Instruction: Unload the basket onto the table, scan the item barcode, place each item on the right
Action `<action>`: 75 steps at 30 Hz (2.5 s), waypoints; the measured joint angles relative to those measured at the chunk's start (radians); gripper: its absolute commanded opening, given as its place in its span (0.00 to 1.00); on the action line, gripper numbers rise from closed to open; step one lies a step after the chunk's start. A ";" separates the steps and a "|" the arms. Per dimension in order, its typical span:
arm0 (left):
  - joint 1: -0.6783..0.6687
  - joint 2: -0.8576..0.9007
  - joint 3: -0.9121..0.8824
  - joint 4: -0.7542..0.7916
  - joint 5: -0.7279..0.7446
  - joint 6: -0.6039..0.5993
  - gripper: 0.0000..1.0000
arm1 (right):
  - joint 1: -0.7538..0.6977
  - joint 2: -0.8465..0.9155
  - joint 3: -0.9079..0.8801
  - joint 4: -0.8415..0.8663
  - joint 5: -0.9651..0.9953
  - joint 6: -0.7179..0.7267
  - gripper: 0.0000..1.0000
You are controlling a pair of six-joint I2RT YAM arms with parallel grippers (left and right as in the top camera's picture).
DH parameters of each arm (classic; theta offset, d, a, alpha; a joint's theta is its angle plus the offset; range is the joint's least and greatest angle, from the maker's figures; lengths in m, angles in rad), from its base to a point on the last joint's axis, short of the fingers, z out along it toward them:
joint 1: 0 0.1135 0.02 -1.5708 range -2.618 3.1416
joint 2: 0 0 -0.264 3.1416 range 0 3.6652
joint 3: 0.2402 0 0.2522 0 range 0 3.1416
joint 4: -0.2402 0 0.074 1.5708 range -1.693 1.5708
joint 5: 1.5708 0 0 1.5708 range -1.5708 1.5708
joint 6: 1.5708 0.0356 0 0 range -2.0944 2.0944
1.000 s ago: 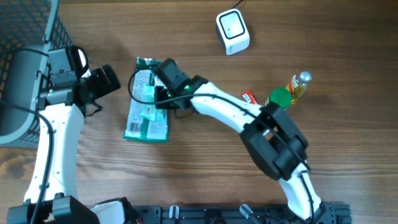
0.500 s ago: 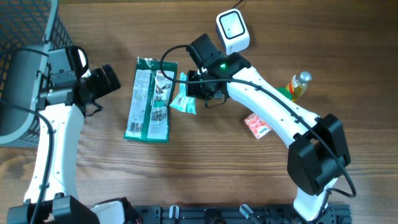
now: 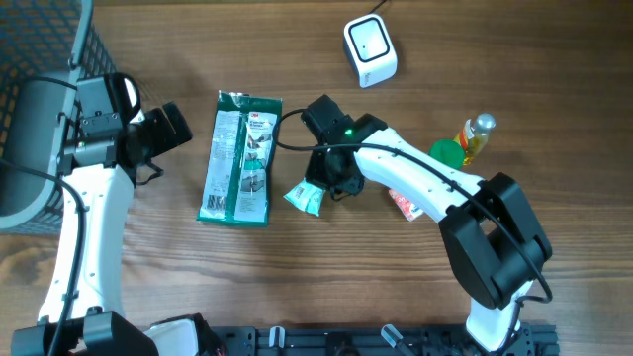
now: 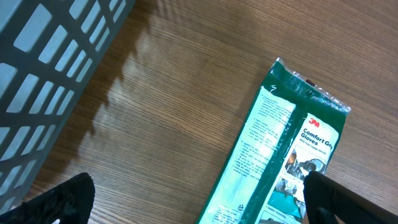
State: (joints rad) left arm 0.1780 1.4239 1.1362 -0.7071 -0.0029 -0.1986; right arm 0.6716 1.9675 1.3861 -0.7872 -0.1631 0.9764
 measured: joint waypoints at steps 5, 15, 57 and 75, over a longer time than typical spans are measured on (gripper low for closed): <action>0.000 0.000 0.000 0.000 0.000 0.000 1.00 | 0.000 0.000 0.000 0.030 0.000 -0.018 0.68; 0.000 0.000 0.000 0.000 0.000 0.000 1.00 | -0.044 -0.121 0.033 0.004 -0.001 -0.325 0.05; 0.000 0.000 0.000 0.000 0.000 0.000 1.00 | -0.049 -0.016 -0.005 0.042 -0.140 -0.551 0.04; 0.000 0.000 0.000 0.000 0.000 0.000 1.00 | -0.027 -0.034 -0.014 0.202 -0.135 -0.495 0.04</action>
State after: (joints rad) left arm 0.1780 1.4239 1.1362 -0.7071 -0.0029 -0.1986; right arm 0.6449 1.9331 1.3716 -0.5854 -0.2981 0.4812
